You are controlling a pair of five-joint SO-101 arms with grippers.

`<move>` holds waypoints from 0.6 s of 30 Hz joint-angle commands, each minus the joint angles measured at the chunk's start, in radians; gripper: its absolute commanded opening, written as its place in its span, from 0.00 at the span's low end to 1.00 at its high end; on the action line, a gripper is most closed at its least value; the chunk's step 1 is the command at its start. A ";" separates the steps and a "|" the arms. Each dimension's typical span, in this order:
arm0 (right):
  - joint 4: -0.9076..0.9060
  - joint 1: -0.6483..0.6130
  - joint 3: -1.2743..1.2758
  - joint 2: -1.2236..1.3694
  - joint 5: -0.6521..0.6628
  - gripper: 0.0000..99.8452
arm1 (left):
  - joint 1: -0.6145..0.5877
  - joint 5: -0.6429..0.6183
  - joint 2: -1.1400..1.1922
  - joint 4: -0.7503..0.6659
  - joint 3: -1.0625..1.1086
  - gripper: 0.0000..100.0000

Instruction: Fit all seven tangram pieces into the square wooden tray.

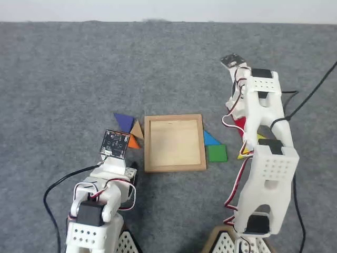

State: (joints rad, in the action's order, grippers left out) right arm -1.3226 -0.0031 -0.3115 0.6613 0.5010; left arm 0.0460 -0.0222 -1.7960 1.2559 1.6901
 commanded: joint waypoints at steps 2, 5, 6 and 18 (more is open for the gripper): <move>-0.024 -0.018 -0.002 0.007 -0.031 0.34 | 0.005 0.005 -0.014 0.002 -0.005 0.11; 0.018 -0.015 0.000 -0.021 -0.074 0.34 | 0.005 0.005 -0.014 0.002 -0.005 0.11; 0.019 -0.016 0.003 -0.042 -0.081 0.34 | 0.003 0.005 -0.014 0.002 -0.005 0.11; 0.348 -0.050 0.454 -0.302 -0.032 0.34 | 0.005 0.005 -0.014 0.002 -0.005 0.11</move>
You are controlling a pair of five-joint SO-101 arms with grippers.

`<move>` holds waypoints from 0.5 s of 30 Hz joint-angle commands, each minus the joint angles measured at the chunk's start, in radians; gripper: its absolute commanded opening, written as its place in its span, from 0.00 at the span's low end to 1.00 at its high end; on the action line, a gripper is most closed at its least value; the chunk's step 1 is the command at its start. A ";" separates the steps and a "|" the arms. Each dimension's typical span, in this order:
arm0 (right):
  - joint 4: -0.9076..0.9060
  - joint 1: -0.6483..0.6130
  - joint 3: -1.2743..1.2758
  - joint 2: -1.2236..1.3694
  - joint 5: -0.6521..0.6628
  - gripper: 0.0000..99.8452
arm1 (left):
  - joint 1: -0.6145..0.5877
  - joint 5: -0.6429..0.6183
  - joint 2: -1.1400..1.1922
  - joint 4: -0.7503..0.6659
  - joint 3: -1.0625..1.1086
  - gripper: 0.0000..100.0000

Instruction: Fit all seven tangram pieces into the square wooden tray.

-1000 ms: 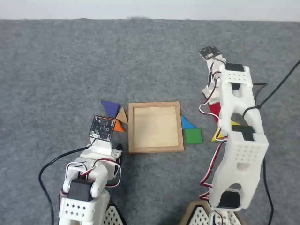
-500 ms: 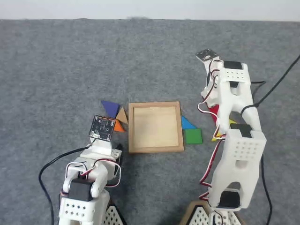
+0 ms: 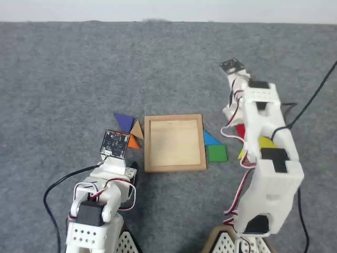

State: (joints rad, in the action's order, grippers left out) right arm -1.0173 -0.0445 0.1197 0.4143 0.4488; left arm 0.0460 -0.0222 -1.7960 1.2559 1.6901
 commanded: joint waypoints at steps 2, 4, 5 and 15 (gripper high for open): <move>0.038 -0.005 0.002 -0.028 0.018 0.34 | 0.005 0.005 -0.014 0.002 -0.005 0.11; -0.008 -0.004 -0.049 0.002 0.017 0.34 | 0.005 0.005 -0.014 0.002 -0.005 0.11; -0.031 -0.004 -0.077 0.022 0.017 0.34 | 0.005 0.005 -0.014 0.002 -0.005 0.11; -0.200 -0.002 -0.264 0.157 -0.034 0.20 | 0.005 0.005 -0.014 0.002 -0.005 0.11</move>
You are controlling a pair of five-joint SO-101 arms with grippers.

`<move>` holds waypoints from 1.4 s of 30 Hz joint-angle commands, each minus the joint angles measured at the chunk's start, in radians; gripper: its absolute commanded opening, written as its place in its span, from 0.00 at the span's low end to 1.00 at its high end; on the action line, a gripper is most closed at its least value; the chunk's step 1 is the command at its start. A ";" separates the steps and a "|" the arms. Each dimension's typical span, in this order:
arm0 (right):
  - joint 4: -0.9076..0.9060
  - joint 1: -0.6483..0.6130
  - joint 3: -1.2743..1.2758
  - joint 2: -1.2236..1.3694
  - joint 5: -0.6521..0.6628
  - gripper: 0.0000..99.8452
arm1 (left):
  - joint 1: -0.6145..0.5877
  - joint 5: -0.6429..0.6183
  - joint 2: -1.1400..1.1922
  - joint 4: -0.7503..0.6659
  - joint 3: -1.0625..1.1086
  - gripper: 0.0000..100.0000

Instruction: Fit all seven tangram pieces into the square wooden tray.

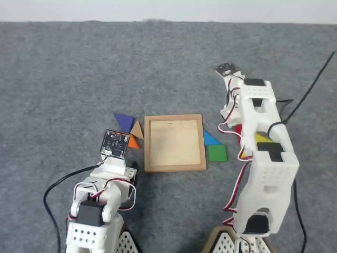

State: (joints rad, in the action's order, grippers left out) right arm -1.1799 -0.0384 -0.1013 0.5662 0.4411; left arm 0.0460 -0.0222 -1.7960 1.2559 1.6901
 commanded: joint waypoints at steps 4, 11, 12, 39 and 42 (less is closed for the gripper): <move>-0.036 -0.008 -0.043 0.005 -0.031 0.19 | 0.005 0.005 -0.014 0.002 -0.005 0.11; -0.033 0.058 -0.061 -0.091 -0.140 0.31 | 0.005 0.005 -0.014 0.002 -0.005 0.11; -0.038 0.065 -0.060 -0.120 -0.157 0.34 | 0.005 0.005 -0.014 0.002 -0.005 0.11; -0.013 0.051 0.038 -0.025 -0.221 0.40 | 0.005 0.005 -0.014 0.002 -0.005 0.11; -0.022 0.045 0.035 -0.025 -0.216 0.40 | 0.005 0.005 -0.014 0.002 -0.005 0.11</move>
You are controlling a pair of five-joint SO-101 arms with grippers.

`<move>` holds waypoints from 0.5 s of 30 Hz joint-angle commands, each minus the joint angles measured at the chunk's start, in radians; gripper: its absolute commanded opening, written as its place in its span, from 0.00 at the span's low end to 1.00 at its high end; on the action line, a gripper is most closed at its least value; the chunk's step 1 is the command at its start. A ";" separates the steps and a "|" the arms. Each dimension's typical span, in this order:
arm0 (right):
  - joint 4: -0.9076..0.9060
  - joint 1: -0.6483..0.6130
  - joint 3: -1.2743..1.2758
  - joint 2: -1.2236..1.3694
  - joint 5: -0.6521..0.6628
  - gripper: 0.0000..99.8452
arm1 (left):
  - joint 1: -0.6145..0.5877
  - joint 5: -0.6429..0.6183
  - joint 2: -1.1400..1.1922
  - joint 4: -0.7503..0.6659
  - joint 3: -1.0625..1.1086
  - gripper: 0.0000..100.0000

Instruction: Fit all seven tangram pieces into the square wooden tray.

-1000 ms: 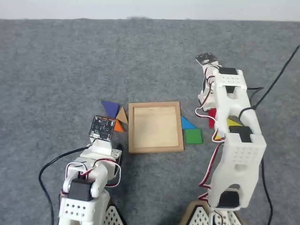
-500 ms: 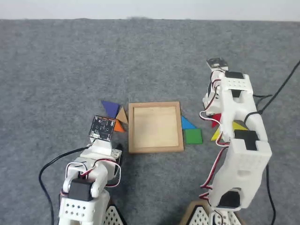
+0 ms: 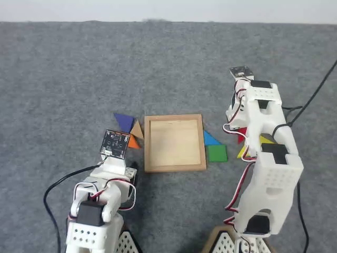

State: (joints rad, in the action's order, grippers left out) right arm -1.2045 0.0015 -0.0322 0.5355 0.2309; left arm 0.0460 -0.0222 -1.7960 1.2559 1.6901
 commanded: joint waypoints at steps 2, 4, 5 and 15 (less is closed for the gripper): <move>0.004 -0.002 -0.035 0.005 -0.005 0.40 | 0.005 0.005 -0.014 0.002 -0.005 0.11; 0.004 -0.007 -0.035 0.005 -0.003 0.39 | 0.005 0.005 -0.014 0.002 -0.005 0.11; 0.004 -0.007 -0.035 0.005 -0.003 0.37 | 0.005 0.005 -0.014 0.002 -0.005 0.11; 0.012 -0.007 -0.037 0.004 -0.005 0.25 | 0.005 0.005 -0.014 0.002 -0.005 0.11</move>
State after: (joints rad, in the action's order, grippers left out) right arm -1.2045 0.0107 -0.0384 0.5340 0.2294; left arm 0.0460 -0.0222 -1.7960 1.2559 1.6901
